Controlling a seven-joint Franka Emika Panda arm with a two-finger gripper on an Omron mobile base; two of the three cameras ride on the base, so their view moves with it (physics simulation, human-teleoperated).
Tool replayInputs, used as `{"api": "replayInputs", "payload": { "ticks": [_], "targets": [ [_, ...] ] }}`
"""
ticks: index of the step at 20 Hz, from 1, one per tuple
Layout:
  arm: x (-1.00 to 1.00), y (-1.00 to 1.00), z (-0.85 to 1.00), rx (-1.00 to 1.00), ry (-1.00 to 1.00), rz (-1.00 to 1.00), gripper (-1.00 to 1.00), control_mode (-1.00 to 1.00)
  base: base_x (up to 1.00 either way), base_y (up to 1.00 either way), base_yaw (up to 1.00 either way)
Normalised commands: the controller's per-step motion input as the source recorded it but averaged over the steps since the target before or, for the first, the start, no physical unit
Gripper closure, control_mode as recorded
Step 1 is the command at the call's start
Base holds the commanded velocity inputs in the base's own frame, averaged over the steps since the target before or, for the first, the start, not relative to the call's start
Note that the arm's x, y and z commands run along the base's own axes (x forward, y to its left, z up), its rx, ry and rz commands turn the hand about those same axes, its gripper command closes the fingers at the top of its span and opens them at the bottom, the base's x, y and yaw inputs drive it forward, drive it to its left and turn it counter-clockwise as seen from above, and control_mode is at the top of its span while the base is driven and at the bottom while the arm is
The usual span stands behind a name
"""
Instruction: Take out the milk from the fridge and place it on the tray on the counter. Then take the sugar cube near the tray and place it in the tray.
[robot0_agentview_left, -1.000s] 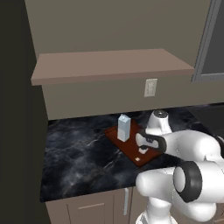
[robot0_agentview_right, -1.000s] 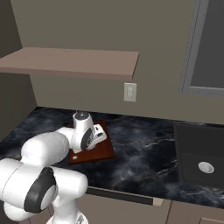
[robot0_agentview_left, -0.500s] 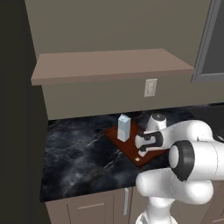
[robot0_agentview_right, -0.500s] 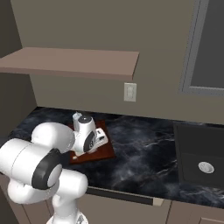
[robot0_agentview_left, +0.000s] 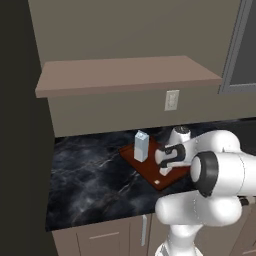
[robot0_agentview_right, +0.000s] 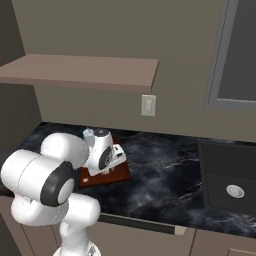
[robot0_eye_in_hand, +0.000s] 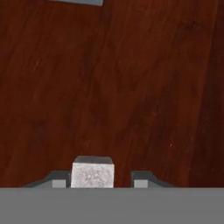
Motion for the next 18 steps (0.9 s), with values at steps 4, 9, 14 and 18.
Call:
{"api": "replayInputs", "payload": {
  "ticks": [4,9,14,18],
  "targets": [
    [-0.20,0.00,0.27,0.00,-0.02,0.00,-1.00,-1.00,0.00,0.00,0.00],
    [-0.35,0.00,0.52,0.00,-0.10,0.00,-1.00,-1.00,0.00,0.00,0.00],
    [-0.44,0.00,0.56,0.02,-0.13,0.00,-1.00,-1.00,0.00,0.00,0.00],
    [-0.54,-0.02,0.71,0.05,-0.25,-0.02,-1.00,-1.00,0.00,0.00,0.00]
  ]
}}
